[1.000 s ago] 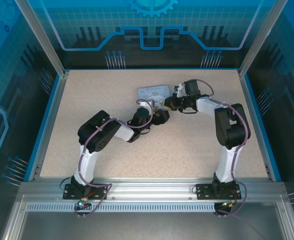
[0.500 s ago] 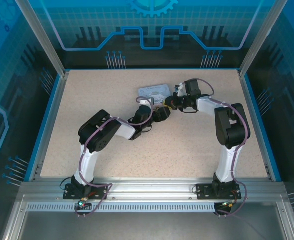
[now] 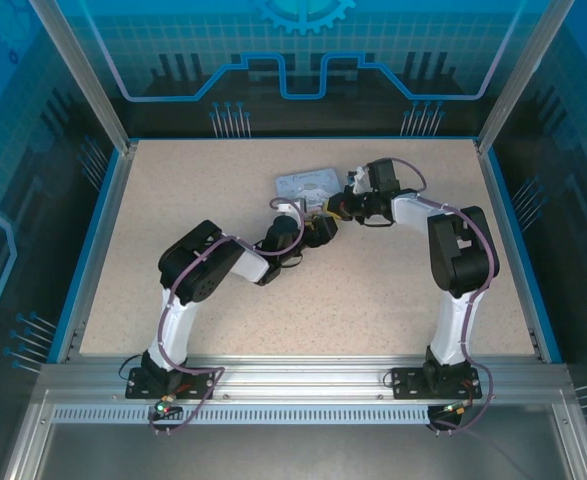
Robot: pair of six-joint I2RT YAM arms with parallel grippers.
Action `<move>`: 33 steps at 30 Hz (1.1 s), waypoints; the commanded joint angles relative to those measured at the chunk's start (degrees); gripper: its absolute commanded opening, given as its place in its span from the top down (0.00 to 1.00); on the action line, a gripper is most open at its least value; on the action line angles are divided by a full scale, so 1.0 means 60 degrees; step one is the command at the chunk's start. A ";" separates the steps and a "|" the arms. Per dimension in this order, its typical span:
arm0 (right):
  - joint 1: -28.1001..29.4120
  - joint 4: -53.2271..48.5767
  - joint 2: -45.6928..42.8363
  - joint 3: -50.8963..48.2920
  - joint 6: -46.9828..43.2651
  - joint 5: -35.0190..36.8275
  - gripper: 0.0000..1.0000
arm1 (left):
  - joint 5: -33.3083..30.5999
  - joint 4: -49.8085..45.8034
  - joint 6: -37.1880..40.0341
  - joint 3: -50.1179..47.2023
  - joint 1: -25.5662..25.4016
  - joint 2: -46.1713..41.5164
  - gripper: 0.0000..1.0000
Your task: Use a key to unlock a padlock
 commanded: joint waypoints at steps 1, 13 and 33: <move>0.0080 -0.0384 0.0263 0.0059 -0.0165 -0.0014 1.00 | -0.0040 0.0939 -0.0240 -0.0110 -0.0046 0.0256 0.23; 0.0057 -0.0415 0.0304 0.0100 -0.0157 -0.0001 1.00 | -0.0891 0.1329 -0.0569 -0.0528 -0.0064 0.0313 0.47; 0.0071 -0.0409 0.0323 0.0106 -0.0121 -0.0034 1.00 | -0.1220 -0.0079 -0.0170 0.0404 -0.0274 0.0779 0.51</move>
